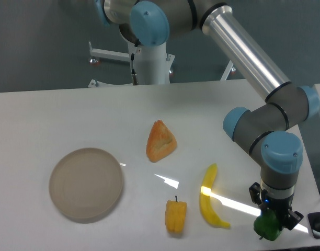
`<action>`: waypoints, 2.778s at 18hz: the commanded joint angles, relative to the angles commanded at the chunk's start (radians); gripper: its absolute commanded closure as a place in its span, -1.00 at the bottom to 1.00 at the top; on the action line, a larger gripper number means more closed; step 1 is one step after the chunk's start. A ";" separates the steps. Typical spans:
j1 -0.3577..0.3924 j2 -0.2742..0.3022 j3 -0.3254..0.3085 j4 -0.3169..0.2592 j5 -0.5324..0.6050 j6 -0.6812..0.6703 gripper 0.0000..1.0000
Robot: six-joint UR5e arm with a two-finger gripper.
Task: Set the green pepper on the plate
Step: 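Lift the green pepper in the gripper up from the table, then carry the green pepper over the banana toward the beige plate, then lower the green pepper onto the plate and open the gripper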
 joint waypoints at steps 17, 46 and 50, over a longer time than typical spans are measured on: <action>-0.081 0.271 -0.270 -0.138 0.005 -0.158 0.54; -0.541 0.460 -0.768 0.160 -0.084 -1.066 0.49; -0.545 0.434 -0.767 0.167 -0.092 -1.031 0.49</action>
